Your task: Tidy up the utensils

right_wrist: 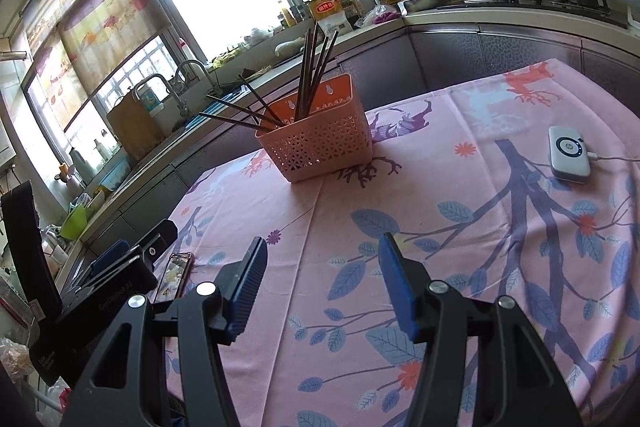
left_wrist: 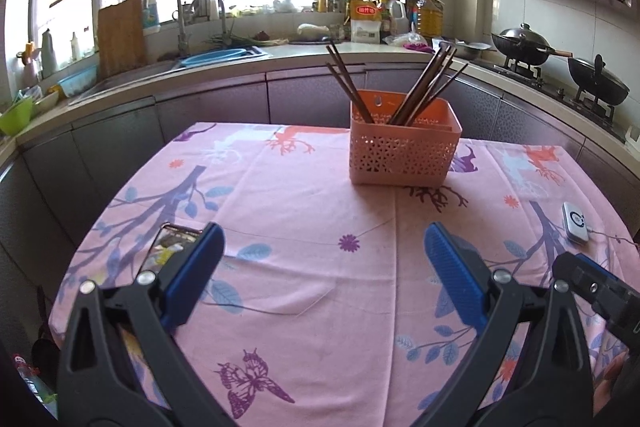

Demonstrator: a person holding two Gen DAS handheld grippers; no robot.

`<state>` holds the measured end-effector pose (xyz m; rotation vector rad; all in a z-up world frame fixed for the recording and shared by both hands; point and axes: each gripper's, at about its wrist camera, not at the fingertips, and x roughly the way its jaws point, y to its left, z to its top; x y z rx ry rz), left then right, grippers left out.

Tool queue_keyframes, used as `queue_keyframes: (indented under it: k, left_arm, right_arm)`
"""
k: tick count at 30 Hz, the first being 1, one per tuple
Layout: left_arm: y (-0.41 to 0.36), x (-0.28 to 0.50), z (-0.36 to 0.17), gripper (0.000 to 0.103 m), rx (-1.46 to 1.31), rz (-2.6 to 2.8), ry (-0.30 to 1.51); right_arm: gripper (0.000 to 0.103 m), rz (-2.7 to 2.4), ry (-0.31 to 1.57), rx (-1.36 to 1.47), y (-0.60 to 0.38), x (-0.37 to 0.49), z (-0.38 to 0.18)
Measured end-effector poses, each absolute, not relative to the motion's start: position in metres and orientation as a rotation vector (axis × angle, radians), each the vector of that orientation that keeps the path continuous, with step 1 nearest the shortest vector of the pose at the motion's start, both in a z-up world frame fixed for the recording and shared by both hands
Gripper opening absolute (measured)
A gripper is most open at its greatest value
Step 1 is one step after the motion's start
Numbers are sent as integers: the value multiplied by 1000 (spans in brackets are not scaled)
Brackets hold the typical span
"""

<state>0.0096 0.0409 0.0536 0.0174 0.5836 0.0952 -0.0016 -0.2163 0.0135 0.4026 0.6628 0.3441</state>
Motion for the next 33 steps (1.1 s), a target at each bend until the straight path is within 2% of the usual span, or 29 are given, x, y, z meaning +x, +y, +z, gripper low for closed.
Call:
queue_keyframes:
  k: [8,33]
  left_arm:
    - [36,7,79,96,62,125,512]
    - [8,6,66,96,105,92,638]
  right_arm:
    - [22,375,604,410,-213,-3,34]
    - [22,355,571,448,-230,-19,36]
